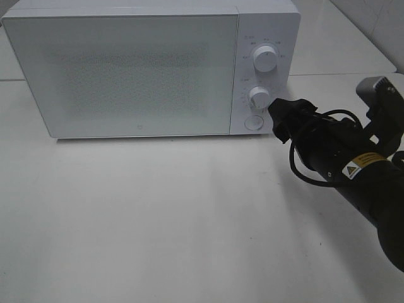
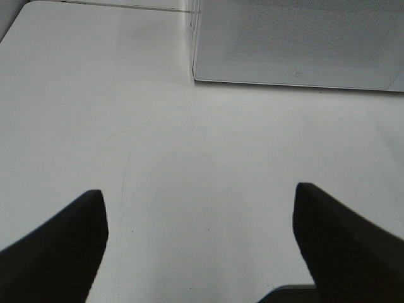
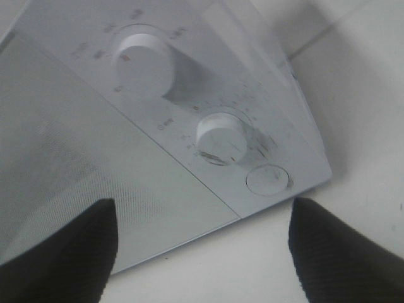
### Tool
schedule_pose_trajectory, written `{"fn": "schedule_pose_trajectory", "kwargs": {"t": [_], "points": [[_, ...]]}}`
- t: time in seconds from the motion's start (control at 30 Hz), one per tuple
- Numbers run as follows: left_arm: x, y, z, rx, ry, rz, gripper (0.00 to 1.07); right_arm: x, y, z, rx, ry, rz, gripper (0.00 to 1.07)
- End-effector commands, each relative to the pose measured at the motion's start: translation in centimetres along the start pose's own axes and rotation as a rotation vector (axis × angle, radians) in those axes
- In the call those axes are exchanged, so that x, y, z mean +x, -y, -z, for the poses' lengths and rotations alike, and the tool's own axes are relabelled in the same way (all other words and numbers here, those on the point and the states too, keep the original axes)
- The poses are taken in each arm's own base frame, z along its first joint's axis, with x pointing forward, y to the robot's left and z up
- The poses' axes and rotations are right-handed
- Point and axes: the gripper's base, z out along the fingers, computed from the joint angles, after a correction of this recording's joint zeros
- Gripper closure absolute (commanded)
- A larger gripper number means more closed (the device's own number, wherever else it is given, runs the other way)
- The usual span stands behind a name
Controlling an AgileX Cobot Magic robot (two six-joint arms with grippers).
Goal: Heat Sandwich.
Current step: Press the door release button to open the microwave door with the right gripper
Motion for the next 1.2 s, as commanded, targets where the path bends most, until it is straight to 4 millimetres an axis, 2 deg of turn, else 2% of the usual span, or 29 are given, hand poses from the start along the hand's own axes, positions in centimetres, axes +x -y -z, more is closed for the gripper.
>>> {"fn": "schedule_pose_trajectory", "kwargs": {"t": [0.03, 0.07, 0.13, 0.2, 0.37, 0.47, 0.53, 0.57, 0.6, 0.7, 0.8, 0.83, 0.9, 0.97, 1.0, 1.13, 1.2], "points": [[0.1, 0.1, 0.3, 0.004, 0.035, 0.001, 0.31, -1.6, -1.5, 0.5, -0.098, 0.112, 0.335, 0.33], [0.1, 0.1, 0.3, 0.004, 0.035, 0.001, 0.31, -1.6, -1.5, 0.5, -0.098, 0.112, 0.335, 0.33], [0.1, 0.1, 0.3, 0.004, 0.035, 0.001, 0.31, -1.8, -1.6, 0.8, -0.076, 0.08, 0.582, 0.33], [0.1, 0.1, 0.3, 0.004, 0.035, 0.001, 0.31, -1.9, -1.4, 1.0, -0.051, 0.052, 0.673, 0.33], [0.1, 0.1, 0.3, 0.004, 0.035, 0.001, 0.31, -2.3, -1.3, 1.1, 0.011, -0.029, 0.692, 0.33], [0.1, 0.1, 0.3, 0.004, 0.035, 0.001, 0.31, -2.6, -2.3, 1.0, 0.023, -0.219, 0.706, 0.33], [0.1, 0.1, 0.3, 0.004, 0.035, 0.001, 0.31, -2.9, -2.9, 0.9, 0.018, -0.252, 0.705, 0.33], [0.1, 0.1, 0.3, 0.004, 0.035, 0.001, 0.31, -3.3, -3.6, 0.8, -0.006, -0.357, 0.736, 0.33], [0.1, 0.1, 0.3, 0.004, 0.035, 0.001, 0.31, -3.7, -4.0, 0.6, -0.024, -0.391, 0.746, 0.33], [0.1, 0.1, 0.3, 0.004, 0.035, 0.001, 0.31, -4.6, -4.1, 0.4, -0.04, -0.477, 0.712, 0.33], [0.1, 0.1, 0.3, 0.004, 0.035, 0.001, 0.31, -6.3, -3.4, 0.6, -0.068, -0.585, 0.63, 0.33], [0.1, 0.1, 0.3, 0.004, 0.035, 0.001, 0.31, -6.3, -3.4, 0.6, -0.068, -0.585, 0.63, 0.33], [0.1, 0.1, 0.3, 0.004, 0.035, 0.001, 0.31, -7.9, -2.3, 1.1, -0.044, -0.601, 0.586, 0.33], [0.1, 0.1, 0.3, 0.004, 0.035, 0.001, 0.31, -8.4, -1.8, 1.2, -0.026, -0.606, 0.568, 0.33], [0.1, 0.1, 0.3, 0.004, 0.035, 0.001, 0.31, -9.4, -0.9, 1.8, 0.008, -0.606, 0.543, 0.33], [0.1, 0.1, 0.3, 0.004, 0.035, 0.001, 0.31, -10.4, 0.2, 2.9, 0.067, -0.636, 0.503, 0.33], [0.1, 0.1, 0.3, 0.004, 0.035, 0.001, 0.31, -11.4, 1.3, 3.9, 0.17, -0.692, 0.487, 0.33]]}}
